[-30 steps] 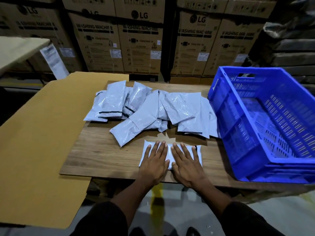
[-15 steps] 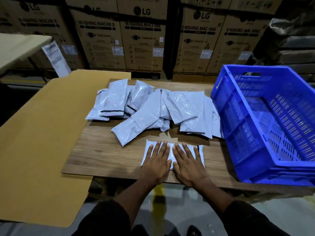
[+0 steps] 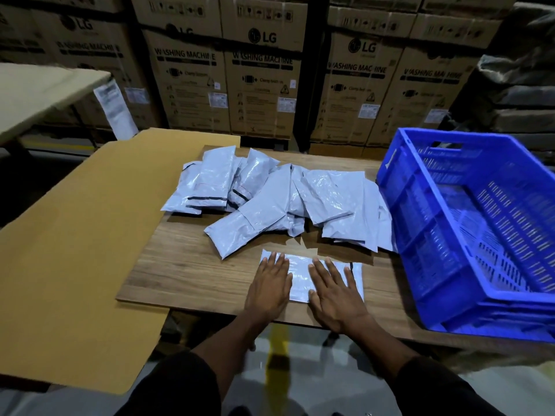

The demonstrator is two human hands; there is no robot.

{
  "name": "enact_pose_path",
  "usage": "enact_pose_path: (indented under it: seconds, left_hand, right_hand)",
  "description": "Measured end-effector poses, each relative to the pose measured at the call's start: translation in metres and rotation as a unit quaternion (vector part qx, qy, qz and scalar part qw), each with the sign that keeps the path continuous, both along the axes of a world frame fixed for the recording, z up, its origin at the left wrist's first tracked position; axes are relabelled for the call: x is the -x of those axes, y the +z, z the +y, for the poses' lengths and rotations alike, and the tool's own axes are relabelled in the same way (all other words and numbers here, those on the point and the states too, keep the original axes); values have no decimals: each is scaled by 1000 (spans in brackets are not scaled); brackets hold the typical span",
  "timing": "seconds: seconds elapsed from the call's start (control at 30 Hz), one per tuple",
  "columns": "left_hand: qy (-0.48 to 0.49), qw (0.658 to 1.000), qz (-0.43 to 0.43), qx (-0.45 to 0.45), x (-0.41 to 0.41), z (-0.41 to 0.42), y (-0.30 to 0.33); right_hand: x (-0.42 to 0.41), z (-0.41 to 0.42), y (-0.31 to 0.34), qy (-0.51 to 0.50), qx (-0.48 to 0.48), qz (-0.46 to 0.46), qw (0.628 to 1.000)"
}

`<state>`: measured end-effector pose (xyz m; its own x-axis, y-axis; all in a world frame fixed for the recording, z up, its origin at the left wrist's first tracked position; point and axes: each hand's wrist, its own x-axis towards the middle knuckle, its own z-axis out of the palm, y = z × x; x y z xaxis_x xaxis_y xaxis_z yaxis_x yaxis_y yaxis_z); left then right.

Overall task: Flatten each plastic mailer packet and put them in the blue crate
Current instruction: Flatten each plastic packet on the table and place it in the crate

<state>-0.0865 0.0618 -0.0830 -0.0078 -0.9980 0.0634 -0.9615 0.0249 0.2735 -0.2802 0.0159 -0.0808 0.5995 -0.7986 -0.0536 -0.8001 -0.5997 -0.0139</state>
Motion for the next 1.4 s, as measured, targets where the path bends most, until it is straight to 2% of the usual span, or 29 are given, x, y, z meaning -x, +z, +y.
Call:
enact_pose_path:
  seconds: [0.13,0.23,0.3,0.43,0.67,1.1,1.33,1.4]
  left_hand:
    - [-55,997,-46,24,2,2,-2]
    - [-75,995,-61,22,8,-3,2]
    - [-82,995,-64,-10,8,-6,1]
    - [-58,995,-67,-39,2,-7,-9]
    - [18,999,-27,2,-4,1,-14]
    - [22,999,-40,-12,-3,3,-20]
    - [19,997,-54,-56,-7,0,-18]
    - [25,998,-41,-41,-7,2,-12]
  right_hand:
    - [-9,2,5,4,0,9,1000]
    - [-26,6,13,6,6,-20,1000]
    - [-36,9,11,13,-23,-34,999]
    - [-37,12,4,0,-19,-20,1000]
    - [-23,8,0,-23,-30,-33,999]
    - [23,8,2,-87,-34,-8,996]
    - [38,4,7,-95,-83,0,992]
    - [34,1,16,-105,-104,-8,989]
